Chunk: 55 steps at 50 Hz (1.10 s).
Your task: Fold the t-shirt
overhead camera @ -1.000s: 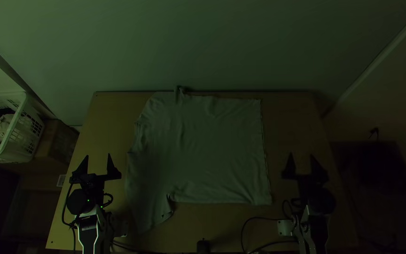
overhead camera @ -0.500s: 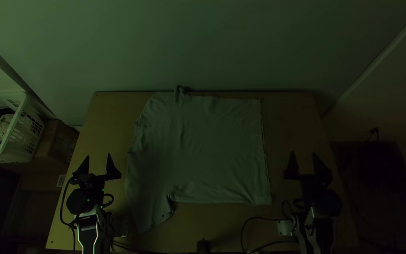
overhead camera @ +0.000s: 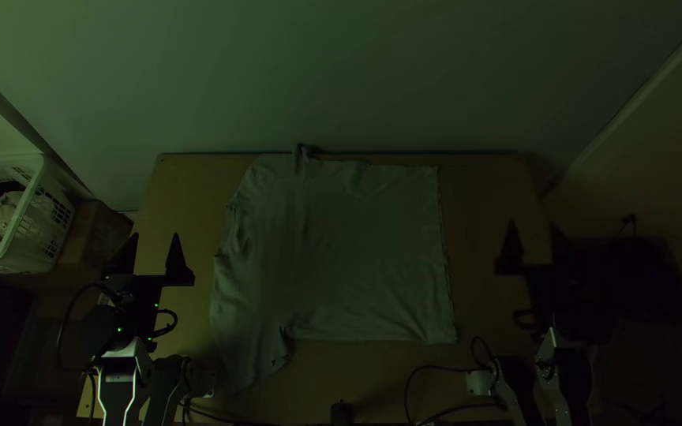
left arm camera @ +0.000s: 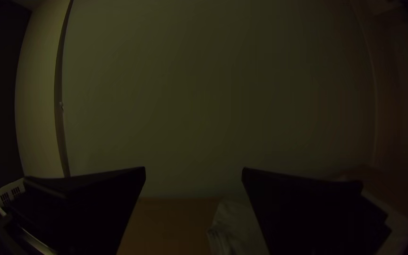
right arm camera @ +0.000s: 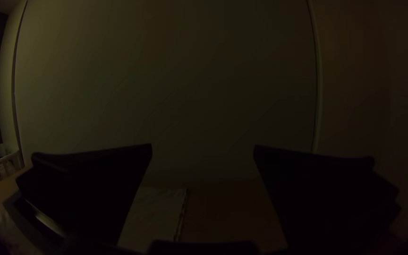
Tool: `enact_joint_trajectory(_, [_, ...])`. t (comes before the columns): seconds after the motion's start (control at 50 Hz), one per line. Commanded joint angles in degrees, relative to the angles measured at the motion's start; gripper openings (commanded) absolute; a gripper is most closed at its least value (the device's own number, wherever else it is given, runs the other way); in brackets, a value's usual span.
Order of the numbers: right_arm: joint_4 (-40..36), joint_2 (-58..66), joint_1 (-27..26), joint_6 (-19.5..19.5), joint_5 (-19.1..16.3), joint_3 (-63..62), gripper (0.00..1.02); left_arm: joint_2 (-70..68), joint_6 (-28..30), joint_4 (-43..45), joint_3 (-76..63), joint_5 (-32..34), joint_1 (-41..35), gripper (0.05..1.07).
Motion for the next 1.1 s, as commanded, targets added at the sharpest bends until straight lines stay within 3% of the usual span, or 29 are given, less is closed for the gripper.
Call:
enact_joint_trajectory(0.0, [1.4, 6.9, 0.6, -0.9, 0.3, 6.5, 0.98, 7.7, -0.5, 2.6, 7.3, 0.2, -0.5, 1.03])
enact_joint_trajectory(0.34, [4.2, 26.2, 0.2, -2.7, 0.4, 22.4, 0.98, 30.6, -0.4, 3.6, 27.6, 0.2, -1.3, 1.03])
enact_joint_trajectory(1.08, [-4.7, 61.7, 1.9, -1.2, 0.5, 52.5, 0.98, 70.0, -3.7, -13.5, 66.7, -0.5, -8.5, 1.03])
